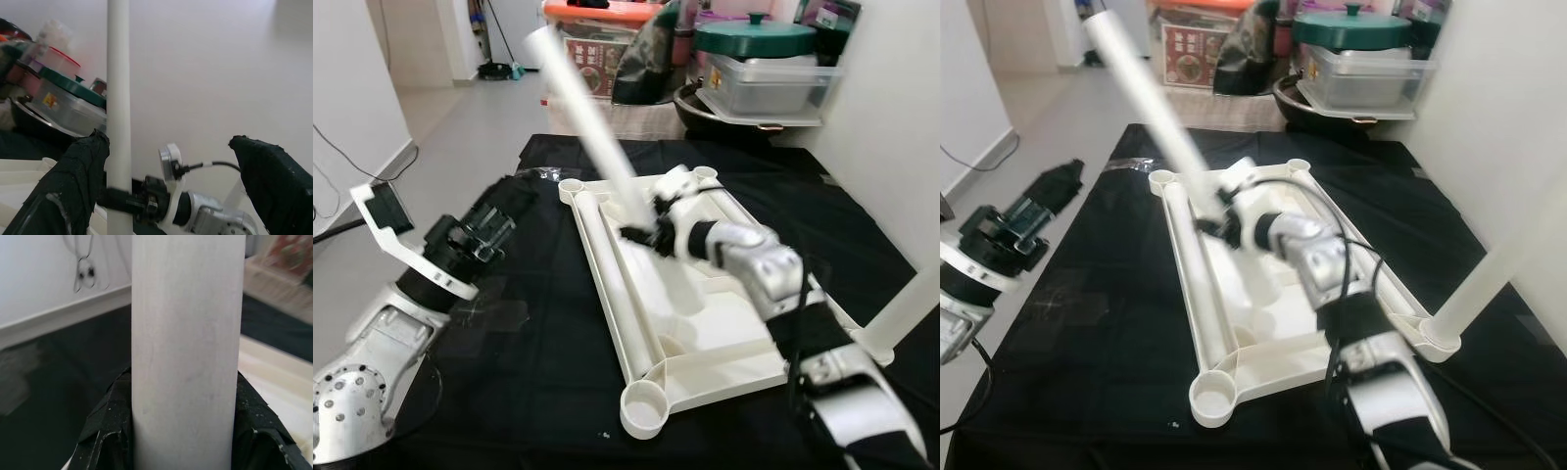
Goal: Building children table
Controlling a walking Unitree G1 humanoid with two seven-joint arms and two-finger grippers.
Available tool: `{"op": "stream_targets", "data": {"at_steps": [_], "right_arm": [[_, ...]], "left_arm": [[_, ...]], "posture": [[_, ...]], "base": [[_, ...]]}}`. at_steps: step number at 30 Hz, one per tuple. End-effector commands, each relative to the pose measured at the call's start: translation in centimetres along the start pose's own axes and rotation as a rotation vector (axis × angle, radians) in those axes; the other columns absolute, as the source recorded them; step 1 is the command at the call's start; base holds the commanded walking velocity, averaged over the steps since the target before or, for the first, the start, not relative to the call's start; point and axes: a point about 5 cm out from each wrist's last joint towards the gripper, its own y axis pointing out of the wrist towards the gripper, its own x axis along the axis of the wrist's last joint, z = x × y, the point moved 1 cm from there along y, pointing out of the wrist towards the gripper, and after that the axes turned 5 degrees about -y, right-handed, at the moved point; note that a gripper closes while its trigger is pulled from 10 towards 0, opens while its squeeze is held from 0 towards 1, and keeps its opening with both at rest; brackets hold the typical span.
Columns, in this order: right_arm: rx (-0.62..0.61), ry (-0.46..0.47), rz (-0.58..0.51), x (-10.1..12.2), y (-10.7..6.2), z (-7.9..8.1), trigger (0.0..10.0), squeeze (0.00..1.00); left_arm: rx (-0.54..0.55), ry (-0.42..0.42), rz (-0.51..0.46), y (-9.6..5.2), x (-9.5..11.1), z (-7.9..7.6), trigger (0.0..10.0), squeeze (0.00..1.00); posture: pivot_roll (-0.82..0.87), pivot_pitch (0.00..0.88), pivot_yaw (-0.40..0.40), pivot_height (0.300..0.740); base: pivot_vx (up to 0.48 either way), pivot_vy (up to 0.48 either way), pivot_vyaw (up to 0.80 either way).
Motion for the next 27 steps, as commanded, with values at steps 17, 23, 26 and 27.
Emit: {"op": "stream_targets", "data": {"at_steps": [17,23,26,27], "right_arm": [[-0.291,0.599,-0.614,8.6,-2.0,-4.0,0.0,0.0],[-0.244,0.711,-0.719,10.1,-2.5,-3.1,0.0,0.0],[-0.205,0.729,-0.752,10.4,-2.6,-2.1,0.0,0.0],[-0.193,0.722,-0.758,10.5,-2.7,-1.8,0.0,0.0]], "left_arm": [[0.164,0.083,0.335,-2.4,-6.2,2.1,10.0,0.0],[0.182,0.124,0.438,-3.2,-7.9,2.5,10.0,0.0],[0.198,0.141,0.466,-3.4,-8.5,2.8,10.0,0.0],[0.2,0.149,0.472,-3.4,-8.7,2.9,10.0,0.0]], "posture": [[0.1,0.0,-0.064,0.74],[0.1,0.0,-0.057,0.74],[0.1,0.0,-0.055,0.74],[0.1,0.0,-0.053,0.74]], "base": [[0.0,0.0,0.0],[0.0,0.0,0.0],[0.0,0.0,0.0],[0.0,0.0,0.0]]}}
